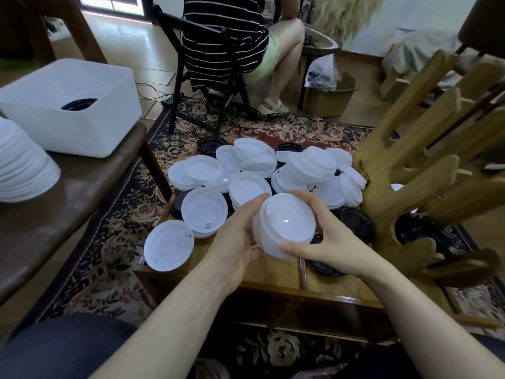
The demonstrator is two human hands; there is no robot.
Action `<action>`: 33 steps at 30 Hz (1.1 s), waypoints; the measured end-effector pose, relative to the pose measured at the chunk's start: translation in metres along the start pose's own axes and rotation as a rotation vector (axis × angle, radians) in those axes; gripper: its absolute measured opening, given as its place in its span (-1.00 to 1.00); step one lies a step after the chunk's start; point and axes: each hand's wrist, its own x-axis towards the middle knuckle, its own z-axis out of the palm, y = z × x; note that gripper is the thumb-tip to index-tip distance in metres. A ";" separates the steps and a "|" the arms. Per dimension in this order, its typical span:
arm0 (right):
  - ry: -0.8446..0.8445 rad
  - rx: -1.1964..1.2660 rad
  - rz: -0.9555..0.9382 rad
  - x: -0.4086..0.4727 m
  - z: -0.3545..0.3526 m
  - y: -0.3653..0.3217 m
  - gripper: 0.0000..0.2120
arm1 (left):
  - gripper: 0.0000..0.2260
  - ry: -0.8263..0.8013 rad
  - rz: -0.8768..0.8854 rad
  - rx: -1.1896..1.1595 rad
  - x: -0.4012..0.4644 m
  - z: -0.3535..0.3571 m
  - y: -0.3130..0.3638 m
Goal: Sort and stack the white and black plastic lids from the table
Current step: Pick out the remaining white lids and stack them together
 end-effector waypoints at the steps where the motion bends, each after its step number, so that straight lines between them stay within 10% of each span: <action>1: 0.000 0.000 0.002 0.000 0.000 0.000 -0.21 | -0.65 -0.011 0.011 0.006 0.000 0.000 -0.001; 23: 0.063 0.123 0.014 0.014 -0.010 0.010 -0.38 | -0.58 0.063 0.097 -0.061 0.006 0.000 -0.006; 27: 0.489 -0.279 -0.041 0.047 -0.027 0.029 -0.58 | -0.63 0.097 0.097 -0.107 0.013 -0.006 -0.005; 33: 0.553 -0.862 -0.086 0.098 -0.036 0.057 -0.66 | -0.52 0.081 0.083 -0.110 0.017 -0.011 -0.007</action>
